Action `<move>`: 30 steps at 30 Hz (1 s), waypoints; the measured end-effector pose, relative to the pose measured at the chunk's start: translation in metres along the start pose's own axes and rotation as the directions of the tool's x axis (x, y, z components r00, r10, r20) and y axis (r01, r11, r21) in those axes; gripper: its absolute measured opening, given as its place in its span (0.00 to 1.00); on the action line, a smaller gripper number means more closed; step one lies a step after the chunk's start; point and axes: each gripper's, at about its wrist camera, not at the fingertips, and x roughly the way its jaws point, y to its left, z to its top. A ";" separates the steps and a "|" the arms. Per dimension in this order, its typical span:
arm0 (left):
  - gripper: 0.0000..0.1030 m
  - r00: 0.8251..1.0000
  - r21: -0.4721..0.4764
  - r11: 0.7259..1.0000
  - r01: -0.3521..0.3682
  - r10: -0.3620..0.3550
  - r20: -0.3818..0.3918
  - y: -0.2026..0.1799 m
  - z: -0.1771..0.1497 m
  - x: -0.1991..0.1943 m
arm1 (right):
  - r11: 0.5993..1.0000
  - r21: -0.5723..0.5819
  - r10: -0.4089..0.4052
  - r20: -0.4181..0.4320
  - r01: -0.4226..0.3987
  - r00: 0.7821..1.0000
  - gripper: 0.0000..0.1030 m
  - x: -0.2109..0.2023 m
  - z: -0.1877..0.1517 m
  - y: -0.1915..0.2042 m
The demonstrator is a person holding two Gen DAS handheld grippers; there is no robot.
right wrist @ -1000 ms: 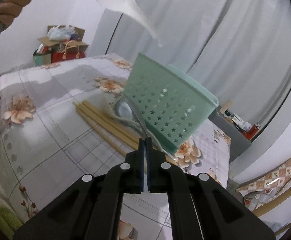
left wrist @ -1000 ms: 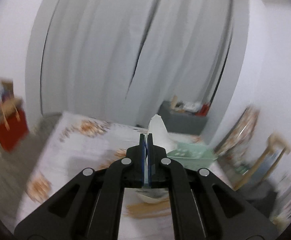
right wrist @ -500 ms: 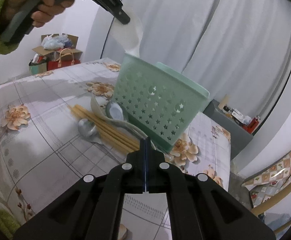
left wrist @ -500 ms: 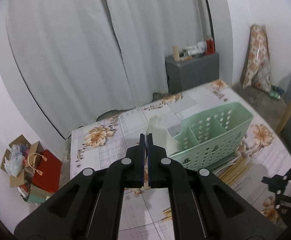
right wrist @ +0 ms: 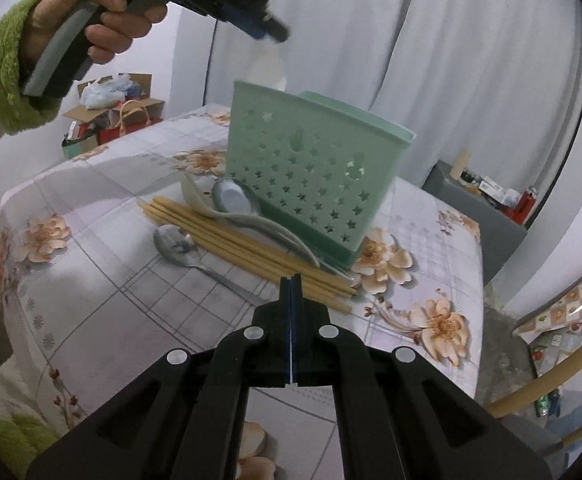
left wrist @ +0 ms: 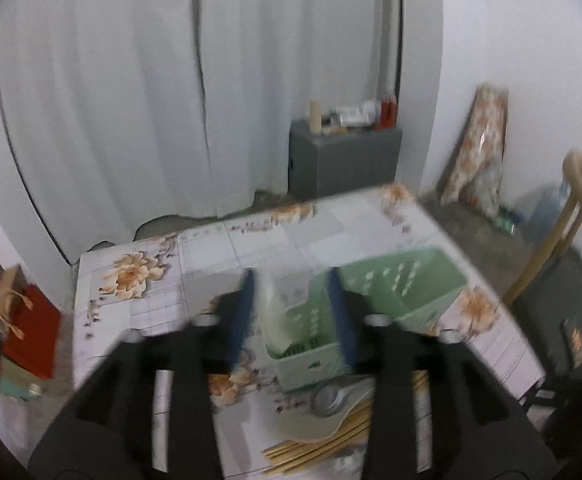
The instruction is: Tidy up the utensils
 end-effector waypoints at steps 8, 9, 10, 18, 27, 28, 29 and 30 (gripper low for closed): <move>0.66 0.992 -0.139 0.990 -0.036 0.052 0.114 0.022 -0.031 -0.045 | 0.982 0.037 0.183 0.004 -0.183 0.983 0.04 0.002 0.010 0.002; 0.68 0.991 -0.153 0.987 -0.042 0.060 0.116 0.024 -0.037 -0.048 | 0.976 0.030 0.216 0.000 -0.216 0.976 0.06 0.004 0.012 0.005; 0.68 0.991 -0.173 0.984 -0.049 0.069 0.111 0.027 -0.048 -0.051 | 0.965 0.022 0.262 -0.007 -0.262 0.965 0.14 0.007 0.015 0.008; 0.69 0.998 -0.358 0.932 -0.060 0.069 0.012 0.055 -0.134 -0.062 | 0.889 0.015 0.457 -0.117 -0.458 0.882 0.33 0.059 0.034 0.027; 0.69 0.998 -0.452 0.890 -0.063 0.049 -0.041 0.066 -0.192 -0.074 | 0.828 0.118 0.560 -0.246 -0.549 0.791 0.33 0.116 0.041 0.031; 0.69 0.998 -0.458 0.887 -0.062 0.046 -0.046 0.066 -0.198 -0.075 | 0.827 0.113 0.559 -0.256 -0.551 0.788 0.33 0.118 0.040 0.034; 0.69 0.998 -0.465 0.883 -0.061 0.042 -0.052 0.067 -0.202 -0.075 | 0.827 0.105 0.558 -0.270 -0.552 0.785 0.33 0.120 0.040 0.038; 0.69 0.998 -0.470 0.881 -0.060 0.039 -0.055 0.069 -0.204 -0.071 | 0.826 0.093 0.558 -0.272 -0.556 0.784 0.33 0.120 0.040 0.040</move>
